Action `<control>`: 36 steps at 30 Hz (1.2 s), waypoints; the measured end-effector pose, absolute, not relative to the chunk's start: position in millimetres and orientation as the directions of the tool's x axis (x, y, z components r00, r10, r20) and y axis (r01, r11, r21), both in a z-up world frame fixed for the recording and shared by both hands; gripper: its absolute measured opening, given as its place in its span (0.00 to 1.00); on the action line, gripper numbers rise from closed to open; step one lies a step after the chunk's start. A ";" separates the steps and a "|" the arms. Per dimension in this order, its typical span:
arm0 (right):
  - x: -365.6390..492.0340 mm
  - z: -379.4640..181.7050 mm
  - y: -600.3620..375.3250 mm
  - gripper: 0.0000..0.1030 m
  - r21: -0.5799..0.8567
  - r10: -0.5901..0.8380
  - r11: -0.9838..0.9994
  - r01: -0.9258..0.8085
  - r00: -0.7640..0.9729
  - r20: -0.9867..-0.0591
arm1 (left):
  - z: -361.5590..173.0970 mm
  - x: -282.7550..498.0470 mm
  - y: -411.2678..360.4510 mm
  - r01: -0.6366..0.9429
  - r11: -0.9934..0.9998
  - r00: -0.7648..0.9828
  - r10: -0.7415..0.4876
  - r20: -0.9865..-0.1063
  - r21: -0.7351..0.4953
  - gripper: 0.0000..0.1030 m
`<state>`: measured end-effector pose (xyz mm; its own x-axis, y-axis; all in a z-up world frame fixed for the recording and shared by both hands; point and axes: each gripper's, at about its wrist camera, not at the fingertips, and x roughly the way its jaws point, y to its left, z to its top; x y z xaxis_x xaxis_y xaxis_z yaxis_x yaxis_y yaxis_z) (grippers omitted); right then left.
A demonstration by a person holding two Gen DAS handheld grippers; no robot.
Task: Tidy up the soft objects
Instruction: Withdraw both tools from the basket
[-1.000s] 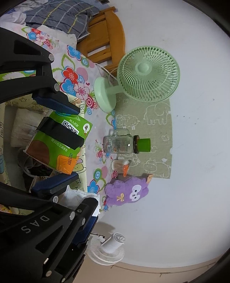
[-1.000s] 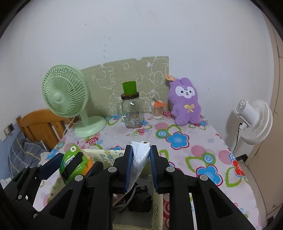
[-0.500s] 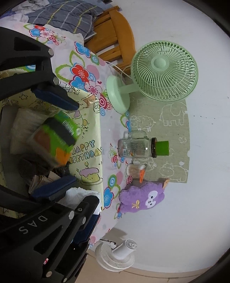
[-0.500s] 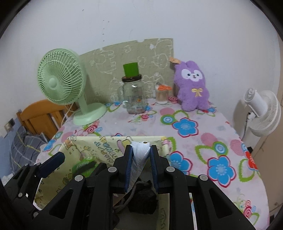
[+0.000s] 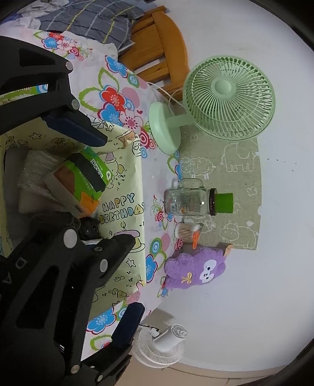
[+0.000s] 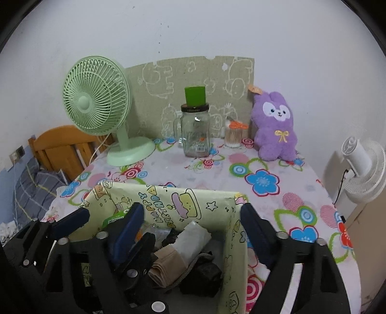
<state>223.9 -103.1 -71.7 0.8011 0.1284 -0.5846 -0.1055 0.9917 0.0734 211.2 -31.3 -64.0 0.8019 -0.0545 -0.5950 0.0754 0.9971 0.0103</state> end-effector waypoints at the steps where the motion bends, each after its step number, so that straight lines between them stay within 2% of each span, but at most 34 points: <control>1: 222.7 -71.2 -103.9 0.84 0.073 0.125 0.992 -0.101 0.801 -0.586 | -63.6 210.7 -31.7 0.075 0.997 0.800 -0.054 -0.598 0.011 0.83; 5: 215.2 -66.7 -108.1 0.84 0.077 0.125 0.992 -0.099 0.808 -0.576 | -59.7 204.9 -34.0 0.088 0.996 0.796 -0.071 -0.601 -0.002 0.87; 7: 210.9 -64.2 -109.5 0.89 0.073 0.121 0.993 -0.096 0.812 -0.571 | -57.3 201.4 -35.6 0.089 0.996 0.800 -0.071 -0.595 0.001 0.89; 9: 203.8 -59.9 -111.8 0.90 0.075 0.115 0.993 -0.088 0.826 -0.552 | -53.6 197.0 -37.5 0.096 0.995 0.805 -0.078 -0.588 -0.001 0.90; 11: 196.2 -54.7 -114.8 0.91 0.083 0.107 0.994 -0.074 0.842 -0.529 | -50.4 193.8 -39.0 0.108 0.994 0.808 -0.093 -0.582 -0.009 0.97; 14: 188.2 -48.4 -117.9 0.97 0.098 0.115 0.992 -0.075 0.847 -0.519 | -43.8 186.1 -39.7 0.108 0.994 0.823 -0.098 -0.559 -0.015 1.00; 36: 121.8 -13.2 -117.6 0.98 0.021 0.077 0.997 -0.076 0.881 -0.466 | -17.2 125.0 -44.8 0.122 0.992 0.851 -0.106 -0.515 -0.002 1.00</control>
